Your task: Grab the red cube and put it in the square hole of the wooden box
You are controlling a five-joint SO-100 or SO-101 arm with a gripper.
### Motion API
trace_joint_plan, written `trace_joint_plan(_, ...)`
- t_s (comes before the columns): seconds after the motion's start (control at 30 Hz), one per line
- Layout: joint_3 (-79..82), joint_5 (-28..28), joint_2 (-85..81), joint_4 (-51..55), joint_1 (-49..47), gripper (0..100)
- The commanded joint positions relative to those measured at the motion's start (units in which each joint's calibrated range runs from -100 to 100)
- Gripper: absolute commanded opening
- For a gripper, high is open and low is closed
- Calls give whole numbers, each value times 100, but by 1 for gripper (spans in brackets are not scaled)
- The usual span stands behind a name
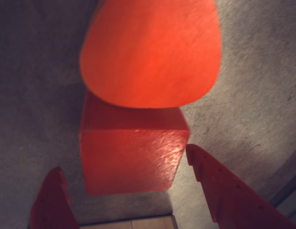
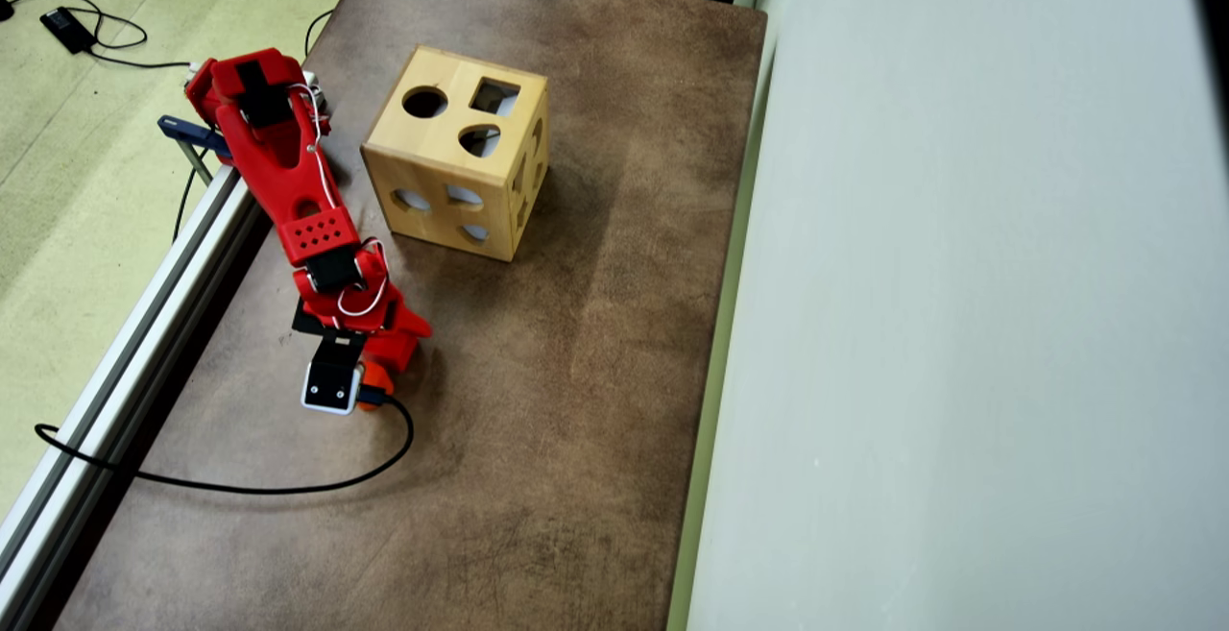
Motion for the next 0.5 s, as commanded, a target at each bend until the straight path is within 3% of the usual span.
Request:
trace_joint_plan(0.0, -237, -20, -64, -30, -59, 39)
trace_joint_plan(0.47, -254, -20, -64, -46, -44, 39)
